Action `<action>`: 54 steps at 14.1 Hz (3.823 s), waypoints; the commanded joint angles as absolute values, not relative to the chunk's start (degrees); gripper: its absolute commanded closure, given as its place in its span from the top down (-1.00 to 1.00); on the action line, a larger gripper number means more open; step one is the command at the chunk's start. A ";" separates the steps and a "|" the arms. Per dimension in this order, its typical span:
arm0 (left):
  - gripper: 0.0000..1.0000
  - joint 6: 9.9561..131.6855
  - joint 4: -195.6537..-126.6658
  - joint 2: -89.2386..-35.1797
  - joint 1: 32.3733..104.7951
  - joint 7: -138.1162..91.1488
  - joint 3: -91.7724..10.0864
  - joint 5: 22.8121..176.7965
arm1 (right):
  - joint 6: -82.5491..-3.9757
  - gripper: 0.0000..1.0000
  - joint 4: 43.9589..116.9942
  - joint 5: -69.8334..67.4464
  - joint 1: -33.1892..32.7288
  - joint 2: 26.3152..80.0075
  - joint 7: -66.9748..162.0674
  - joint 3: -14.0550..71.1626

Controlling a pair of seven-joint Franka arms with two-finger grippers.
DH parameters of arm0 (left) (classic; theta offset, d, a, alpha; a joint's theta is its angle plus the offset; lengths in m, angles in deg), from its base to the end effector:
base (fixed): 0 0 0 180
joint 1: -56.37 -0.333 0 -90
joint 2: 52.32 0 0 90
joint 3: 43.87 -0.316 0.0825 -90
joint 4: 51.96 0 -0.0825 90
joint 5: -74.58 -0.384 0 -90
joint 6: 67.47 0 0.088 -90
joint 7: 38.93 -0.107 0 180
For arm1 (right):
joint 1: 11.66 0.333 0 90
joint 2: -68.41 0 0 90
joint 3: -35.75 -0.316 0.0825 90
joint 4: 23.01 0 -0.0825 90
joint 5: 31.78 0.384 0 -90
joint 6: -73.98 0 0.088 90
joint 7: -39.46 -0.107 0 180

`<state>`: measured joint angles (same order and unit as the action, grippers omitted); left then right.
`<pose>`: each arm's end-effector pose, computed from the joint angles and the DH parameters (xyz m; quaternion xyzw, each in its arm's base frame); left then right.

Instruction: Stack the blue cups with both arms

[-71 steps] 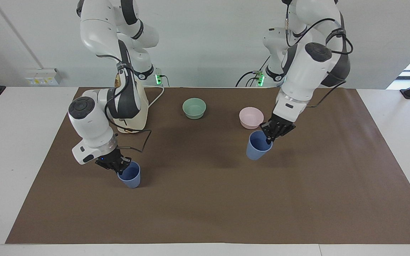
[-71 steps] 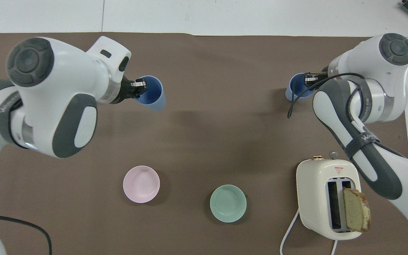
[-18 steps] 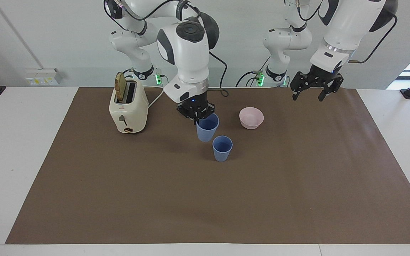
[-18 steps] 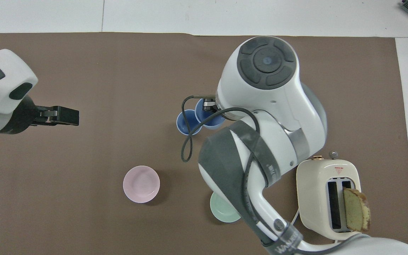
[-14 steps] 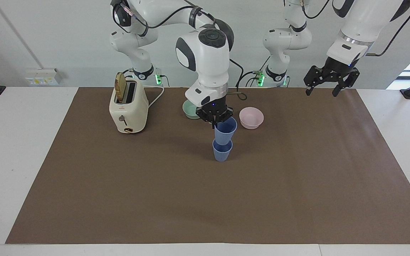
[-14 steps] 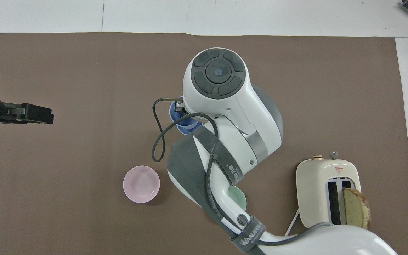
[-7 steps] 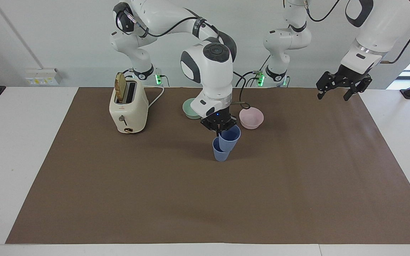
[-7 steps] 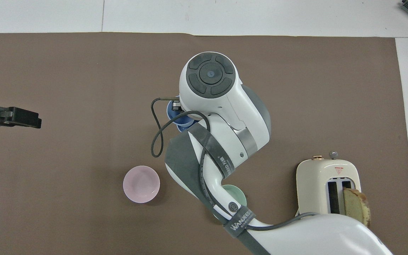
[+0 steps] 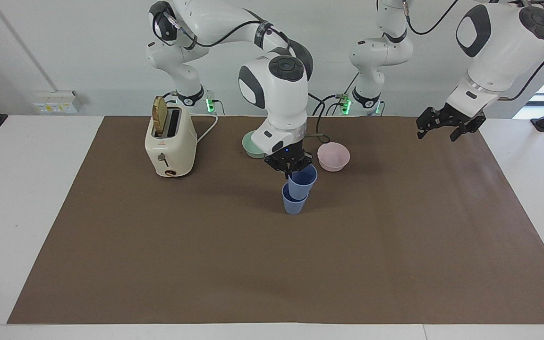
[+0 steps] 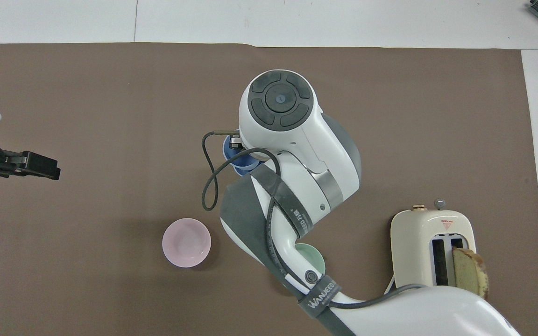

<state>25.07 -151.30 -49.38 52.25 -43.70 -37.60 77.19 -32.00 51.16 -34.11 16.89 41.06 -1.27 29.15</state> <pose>0.5371 -0.0262 0.5792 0.9975 -0.0584 -0.0334 0.0207 0.5894 0.3904 0.4817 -0.9978 0.0513 -0.0279 0.0299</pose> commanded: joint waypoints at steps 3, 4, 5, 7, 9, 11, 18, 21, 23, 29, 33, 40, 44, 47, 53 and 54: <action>1.00 21.58 -146.89 -47.84 51.36 -44.46 -37.37 76.60 | -41.06 -1.00 62.77 -33.28 15.15 46.35 0.70 28.37; 1.00 19.73 -146.10 -47.76 51.27 -43.94 -37.80 76.51 | -41.50 -1.00 62.94 -33.19 15.06 46.18 0.79 28.37; 1.00 19.36 -145.92 -46.71 51.27 -43.15 -37.98 76.51 | -42.29 -1.00 63.73 -33.19 15.06 46.00 1.40 28.37; 1.00 19.01 -145.74 -46.52 51.36 -43.15 -37.98 76.43 | -46.58 -1.00 66.97 -33.19 15.06 46.00 2.11 28.37; 1.00 18.92 -146.09 -46.00 51.45 -43.23 -37.89 76.25 | -50.19 -1.00 69.70 -33.28 15.15 46.00 2.19 28.37; 1.00 18.92 -146.18 -45.82 51.97 -43.23 -37.81 76.25 | -49.94 -0.63 69.98 -33.28 15.15 46.00 2.28 28.37; 1.00 17.69 -146.36 -45.64 52.24 -43.15 -37.46 76.34 | -44.87 1.00 68.57 -33.28 11.83 51.61 2.37 28.90; 1.00 18.57 -146.18 -45.73 52.32 -42.88 -37.28 76.51 | -36.70 1.00 69.18 -33.36 6.73 57.50 6.92 28.90; 1.00 17.43 -146.36 -45.65 52.32 -43.06 -37.37 76.51 | -32.56 1.00 69.62 -33.28 3.22 60.66 9.48 28.90; 1.00 18.30 -146.71 -45.29 52.06 -42.71 -37.28 76.51 | -22.47 1.00 63.42 -34.41 -5.06 65.78 22.66 29.16; 1.00 18.57 -146.71 -45.29 52.24 -43.06 -37.28 76.60 | -16.90 1.00 60.04 -34.33 -9.28 66.12 27.14 29.60; 1.00 18.66 -146.71 -45.29 52.32 -43.15 -37.28 76.69 | -11.71 1.00 66.02 -33.28 -13.94 70.88 30.58 29.60; 1.00 18.66 -146.71 -45.29 52.32 -42.97 -37.28 76.69 | -12.06 1.00 66.29 -33.10 -13.50 71.14 29.18 29.51; 1.00 18.66 -146.71 -45.38 52.32 -43.14 -37.28 76.69 | -11.27 1.00 66.20 -33.01 -13.41 71.49 29.27 29.43; 1.00 18.66 -146.71 -45.29 52.32 -43.23 -37.28 76.69 | -11.36 1.00 66.02 -32.84 -13.41 71.75 30.06 29.34; 1.00 18.66 -146.71 -45.29 52.32 -43.23 -37.28 76.60 | -11.36 1.00 66.02 -32.84 -13.41 71.67 30.06 29.34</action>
<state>18.45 -146.12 -46.35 52.20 -43.35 -37.30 77.17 -11.32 64.42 -33.93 -12.81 70.28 29.22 29.66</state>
